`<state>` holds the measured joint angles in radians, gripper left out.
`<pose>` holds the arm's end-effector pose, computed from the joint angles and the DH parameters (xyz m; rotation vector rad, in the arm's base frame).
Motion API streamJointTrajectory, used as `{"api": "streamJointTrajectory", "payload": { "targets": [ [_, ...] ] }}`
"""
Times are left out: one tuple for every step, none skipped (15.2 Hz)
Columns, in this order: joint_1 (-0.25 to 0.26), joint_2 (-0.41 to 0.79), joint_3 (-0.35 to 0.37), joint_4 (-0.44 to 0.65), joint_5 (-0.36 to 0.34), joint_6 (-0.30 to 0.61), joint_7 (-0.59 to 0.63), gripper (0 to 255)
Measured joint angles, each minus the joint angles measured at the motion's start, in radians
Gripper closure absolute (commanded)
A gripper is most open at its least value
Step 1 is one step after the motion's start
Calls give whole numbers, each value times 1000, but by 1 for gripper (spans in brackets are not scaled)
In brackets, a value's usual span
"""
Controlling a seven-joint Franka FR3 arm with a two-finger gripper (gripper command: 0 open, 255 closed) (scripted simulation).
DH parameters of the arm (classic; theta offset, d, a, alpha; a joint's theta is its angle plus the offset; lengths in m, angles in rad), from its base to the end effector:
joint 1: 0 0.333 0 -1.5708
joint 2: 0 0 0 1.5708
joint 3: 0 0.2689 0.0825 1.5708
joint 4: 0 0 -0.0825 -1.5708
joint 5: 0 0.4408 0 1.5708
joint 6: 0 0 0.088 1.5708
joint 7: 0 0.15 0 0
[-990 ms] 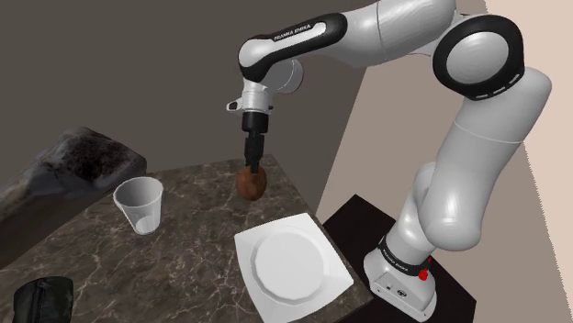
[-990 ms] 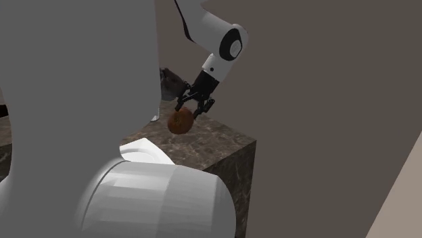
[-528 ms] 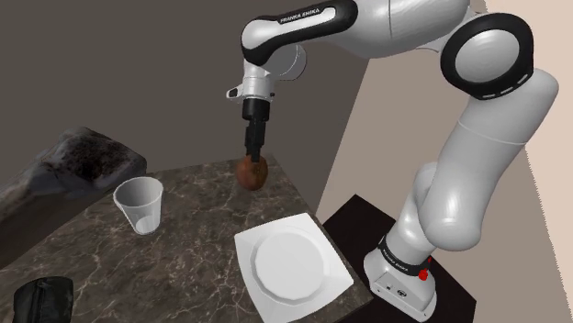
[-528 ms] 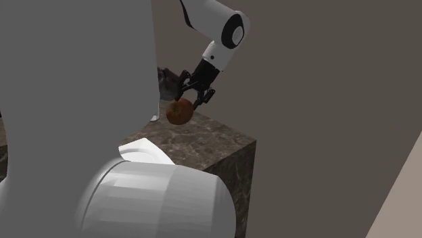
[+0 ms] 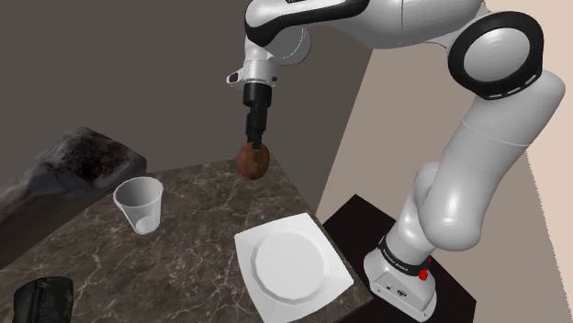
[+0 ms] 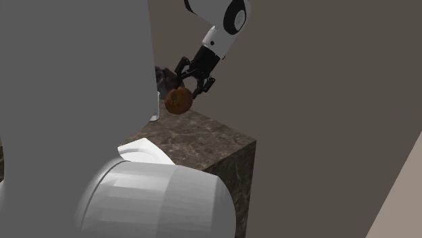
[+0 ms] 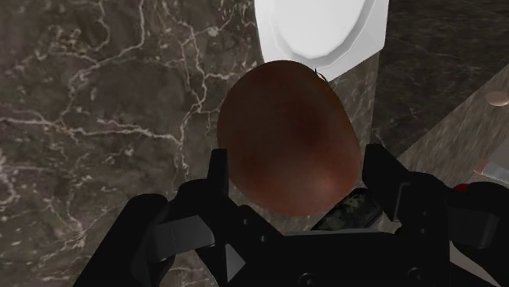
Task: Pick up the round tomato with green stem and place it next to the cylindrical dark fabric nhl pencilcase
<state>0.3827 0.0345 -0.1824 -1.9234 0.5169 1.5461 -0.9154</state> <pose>0.5330 0.1851 0.3545 -2.1966 -1.2251 0.2595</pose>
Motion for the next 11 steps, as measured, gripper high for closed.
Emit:
{"api": "streamJointTrajectory", "payload": {
  "targets": [
    [0, 0, 0, 11, 0, -10, 6, 255],
    [1, -1, 1, 21, 1, -18, 13, 255],
    [6, -9, 6, 16, 3, -16, 23, 255],
    [15, -20, 15, 5, 8, -6, 37, 255],
    [24, -34, 23, -12, 12, 3, 49, 255],
    [36, -50, 35, -32, 19, 19, 67, 255],
    [48, -69, 47, -53, 25, 33, 86, 255],
    [59, -78, 59, -68, 33, 50, 102, 255],
    [73, -73, 74, -65, 44, 65, 123, 255],
    [88, -85, 89, -87, 53, 87, 141, 255],
    [99, -93, 102, -92, 61, 98, 162, 255]
  ]
}}
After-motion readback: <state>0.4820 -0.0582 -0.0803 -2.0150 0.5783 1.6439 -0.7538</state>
